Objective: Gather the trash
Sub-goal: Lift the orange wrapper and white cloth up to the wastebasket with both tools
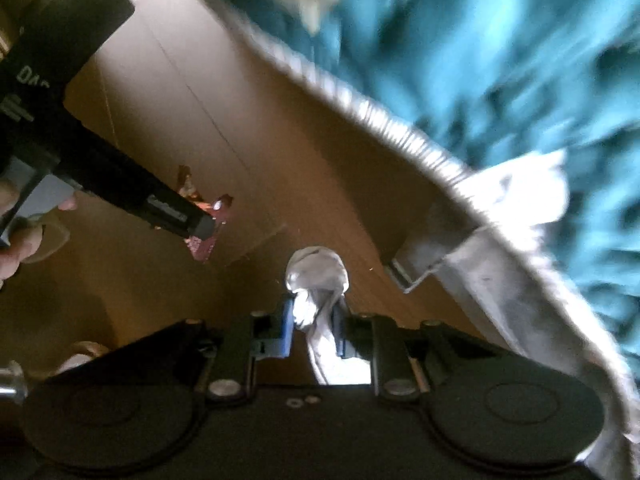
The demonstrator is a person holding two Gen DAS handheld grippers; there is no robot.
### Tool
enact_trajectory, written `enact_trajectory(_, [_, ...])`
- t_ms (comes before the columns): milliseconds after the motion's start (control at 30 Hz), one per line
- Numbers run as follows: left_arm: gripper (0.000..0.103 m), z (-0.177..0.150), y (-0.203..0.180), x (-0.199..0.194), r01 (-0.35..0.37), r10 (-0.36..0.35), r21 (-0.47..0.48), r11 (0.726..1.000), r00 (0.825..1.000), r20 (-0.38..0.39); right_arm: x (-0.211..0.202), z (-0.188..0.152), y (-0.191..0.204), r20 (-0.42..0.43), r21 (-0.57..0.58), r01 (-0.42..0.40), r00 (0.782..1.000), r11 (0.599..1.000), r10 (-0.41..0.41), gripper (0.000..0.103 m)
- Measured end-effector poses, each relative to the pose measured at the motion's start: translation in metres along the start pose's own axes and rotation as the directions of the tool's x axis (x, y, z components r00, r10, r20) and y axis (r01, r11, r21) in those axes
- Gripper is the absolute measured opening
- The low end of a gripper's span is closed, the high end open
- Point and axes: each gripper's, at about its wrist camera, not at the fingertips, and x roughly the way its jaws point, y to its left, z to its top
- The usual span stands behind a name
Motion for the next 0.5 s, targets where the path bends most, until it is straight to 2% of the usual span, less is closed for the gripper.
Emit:
enact_trajectory(200, [0.028, -0.002, 0.007, -0.082, 0.019, -0.016, -0.027, 0.999, 0.994, 0.109, -0.094, 0.003, 0.008, 0.080, 0.028, 0.038, 0.996, 0.999, -0.040, 0.018])
enact_trajectory(500, [0.028, 0.000, 0.005, -0.197, 0.041, -0.030, -0.034, 0.999, 0.959, 0.280, -0.242, -0.007, 0.029, 0.188, 0.083, 0.107, 0.975, 0.991, -0.121, 0.019])
